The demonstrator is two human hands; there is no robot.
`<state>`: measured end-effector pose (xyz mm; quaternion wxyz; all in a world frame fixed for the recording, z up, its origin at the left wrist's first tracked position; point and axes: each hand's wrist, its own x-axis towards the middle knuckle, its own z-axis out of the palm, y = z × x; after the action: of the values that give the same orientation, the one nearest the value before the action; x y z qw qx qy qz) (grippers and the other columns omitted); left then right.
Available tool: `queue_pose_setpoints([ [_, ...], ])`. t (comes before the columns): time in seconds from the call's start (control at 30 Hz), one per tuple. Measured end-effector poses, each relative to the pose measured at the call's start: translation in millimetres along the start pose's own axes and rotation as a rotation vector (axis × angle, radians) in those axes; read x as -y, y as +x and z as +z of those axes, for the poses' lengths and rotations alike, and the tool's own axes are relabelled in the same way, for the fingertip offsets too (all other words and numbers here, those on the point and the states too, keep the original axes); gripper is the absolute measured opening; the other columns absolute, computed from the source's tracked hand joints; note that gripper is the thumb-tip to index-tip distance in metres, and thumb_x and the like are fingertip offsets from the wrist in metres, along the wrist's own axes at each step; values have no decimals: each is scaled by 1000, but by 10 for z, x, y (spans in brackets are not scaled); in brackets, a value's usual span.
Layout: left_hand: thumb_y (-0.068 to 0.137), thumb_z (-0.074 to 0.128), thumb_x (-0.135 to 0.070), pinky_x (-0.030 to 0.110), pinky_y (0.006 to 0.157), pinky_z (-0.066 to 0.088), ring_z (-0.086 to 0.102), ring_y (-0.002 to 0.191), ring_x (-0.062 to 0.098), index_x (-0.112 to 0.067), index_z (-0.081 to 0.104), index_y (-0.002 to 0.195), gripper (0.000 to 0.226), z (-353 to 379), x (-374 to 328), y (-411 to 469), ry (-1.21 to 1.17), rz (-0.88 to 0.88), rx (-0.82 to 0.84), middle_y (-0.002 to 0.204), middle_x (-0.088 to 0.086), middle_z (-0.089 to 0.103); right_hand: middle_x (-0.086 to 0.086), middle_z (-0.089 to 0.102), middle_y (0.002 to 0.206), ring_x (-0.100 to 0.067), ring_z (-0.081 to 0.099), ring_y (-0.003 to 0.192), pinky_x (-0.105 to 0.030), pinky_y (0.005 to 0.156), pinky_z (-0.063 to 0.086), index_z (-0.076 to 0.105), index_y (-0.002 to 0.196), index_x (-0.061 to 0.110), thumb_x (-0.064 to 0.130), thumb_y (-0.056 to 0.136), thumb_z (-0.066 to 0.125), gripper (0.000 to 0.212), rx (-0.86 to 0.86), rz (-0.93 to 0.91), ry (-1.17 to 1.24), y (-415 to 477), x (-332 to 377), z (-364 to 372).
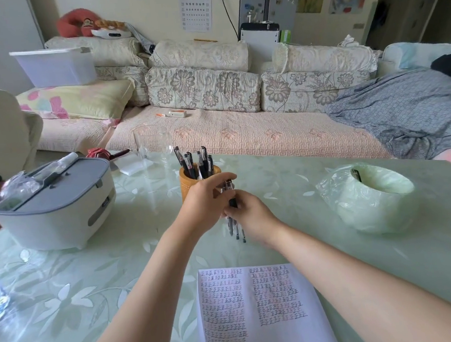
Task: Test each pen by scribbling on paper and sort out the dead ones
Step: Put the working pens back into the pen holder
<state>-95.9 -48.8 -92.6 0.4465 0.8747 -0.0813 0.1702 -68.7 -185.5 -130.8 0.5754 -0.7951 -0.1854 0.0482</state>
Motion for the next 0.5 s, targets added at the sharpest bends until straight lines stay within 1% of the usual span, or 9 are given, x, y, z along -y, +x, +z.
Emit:
queue_pose_setpoints([
  [0.07, 92, 62, -20, 9, 52, 42, 60, 54, 2, -36, 63, 117, 30, -2, -9, 12, -3, 7, 11, 71, -2, 70, -2, 66, 79, -12, 62, 77, -26, 78, 48, 55, 98, 1, 3, 97, 46, 10, 7, -14, -18, -2, -2, 2],
  [0.1, 92, 62, -21, 8, 55, 42, 58, 56, -1, -34, 63, 119, 30, -4, -14, 26, -10, 11, -7, 80, -3, 71, -2, 64, 78, -13, 61, 76, -27, 78, 48, 54, 97, 4, 3, 99, 43, 12, 3, -7, -11, -7, 10, 6],
  [0.17, 92, 61, -21, 7, 61, 43, 55, 64, -3, -28, 63, 123, 32, -39, 0, 76, -42, 34, -112, 101, -7, 67, -4, 62, 79, -15, 60, 73, -31, 78, 48, 53, 98, 16, 2, 101, 39, 20, -23, 24, 62, 20, 44, 2],
  [0.2, 92, 61, -20, 8, 64, 42, 54, 68, -2, -27, 64, 122, 31, -74, 22, 106, -31, 59, -181, 104, -7, 64, -5, 62, 80, -15, 60, 72, -32, 77, 48, 52, 100, 19, 2, 102, 37, 22, -47, 31, 98, 54, 71, -15],
  [0.23, 92, 59, -18, 12, 68, 43, 54, 73, 1, -26, 64, 120, 30, -116, 51, 134, 9, 84, -244, 104, -6, 60, -6, 63, 81, -15, 60, 72, -32, 76, 49, 52, 101, 19, 2, 102, 36, 23, -79, 23, 114, 97, 107, -42],
  [0.3, 92, 57, -19, 26, 75, 44, 51, 91, 11, -28, 65, 116, 27, -197, 146, 177, 160, 109, -335, 105, -6, 55, -6, 66, 83, -16, 62, 74, -32, 75, 49, 51, 102, 19, 2, 102, 36, 23, -146, -24, 121, 220, 179, -114],
  [0.33, 92, 58, -20, 28, 76, 43, 47, 99, 14, -31, 66, 114, 26, -226, 205, 195, 248, 114, -358, 106, -6, 53, -6, 68, 85, -17, 64, 78, -33, 76, 50, 51, 102, 19, 2, 102, 37, 23, -184, -45, 118, 292, 224, -147],
  [0.4, 91, 58, -24, 29, 78, 42, 41, 107, 17, -35, 67, 113, 26, -240, 315, 226, 360, 130, -349, 110, -6, 52, -4, 70, 89, -17, 68, 84, -38, 82, 55, 52, 100, 22, 3, 102, 38, 24, -272, -71, 109, 450, 326, -193],
  [0.5, 93, 56, -29, 33, 82, 46, 40, 111, 21, -35, 67, 117, 27, -182, 426, 264, 422, 144, -254, 116, -4, 50, -2, 68, 89, -16, 69, 81, -44, 87, 55, 51, 96, 20, 3, 101, 39, 22, -372, -107, 116, 714, 512, -189],
])
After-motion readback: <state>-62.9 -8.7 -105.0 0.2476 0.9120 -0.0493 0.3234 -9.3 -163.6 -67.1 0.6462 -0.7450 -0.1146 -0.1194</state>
